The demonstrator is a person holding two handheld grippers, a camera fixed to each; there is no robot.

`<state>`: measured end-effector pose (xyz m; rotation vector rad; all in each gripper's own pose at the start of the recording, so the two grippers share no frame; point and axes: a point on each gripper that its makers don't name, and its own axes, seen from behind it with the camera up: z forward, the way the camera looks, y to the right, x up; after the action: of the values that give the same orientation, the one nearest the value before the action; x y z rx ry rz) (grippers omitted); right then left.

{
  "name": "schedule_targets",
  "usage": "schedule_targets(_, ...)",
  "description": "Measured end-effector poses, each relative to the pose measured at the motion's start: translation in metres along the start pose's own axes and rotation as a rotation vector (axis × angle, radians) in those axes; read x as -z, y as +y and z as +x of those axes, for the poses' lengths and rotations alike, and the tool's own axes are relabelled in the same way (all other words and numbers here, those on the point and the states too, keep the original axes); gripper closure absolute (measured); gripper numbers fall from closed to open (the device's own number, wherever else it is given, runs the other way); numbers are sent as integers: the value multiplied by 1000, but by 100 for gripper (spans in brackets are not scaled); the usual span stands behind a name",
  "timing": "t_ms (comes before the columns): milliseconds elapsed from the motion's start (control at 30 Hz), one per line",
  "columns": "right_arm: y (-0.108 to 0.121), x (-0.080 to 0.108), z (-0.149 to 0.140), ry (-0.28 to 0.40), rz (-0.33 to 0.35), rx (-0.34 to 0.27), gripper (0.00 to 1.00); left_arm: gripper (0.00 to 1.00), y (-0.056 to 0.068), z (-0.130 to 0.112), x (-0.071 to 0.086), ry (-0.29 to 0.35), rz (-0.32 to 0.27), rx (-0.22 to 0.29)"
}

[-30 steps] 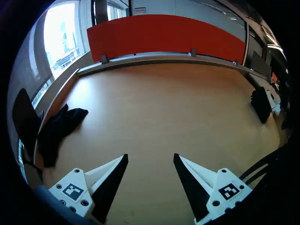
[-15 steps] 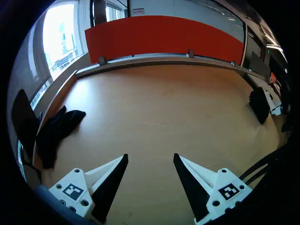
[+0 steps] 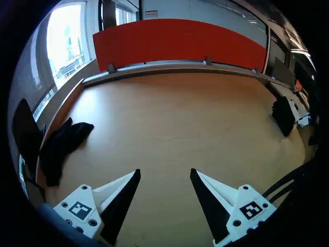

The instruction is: Fold towel

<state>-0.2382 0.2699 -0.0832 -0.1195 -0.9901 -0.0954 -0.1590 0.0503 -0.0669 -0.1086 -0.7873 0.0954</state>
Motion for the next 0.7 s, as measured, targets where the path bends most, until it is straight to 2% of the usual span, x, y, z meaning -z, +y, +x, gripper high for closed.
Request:
schedule_targets(300, -14, 17, 22, 105, 9, -28, 14, 10, -3, 3, 2, 9, 2, 3)
schedule_targets(500, -23, 24, 41, 173, 0, -82, 13, 11, -4, 4, 2, 13, 5, 8)
schedule_targets(700, -31, 26, 48, 194, 0, -124, 13, 11, -6, 6, 2, 18, 9, 11)
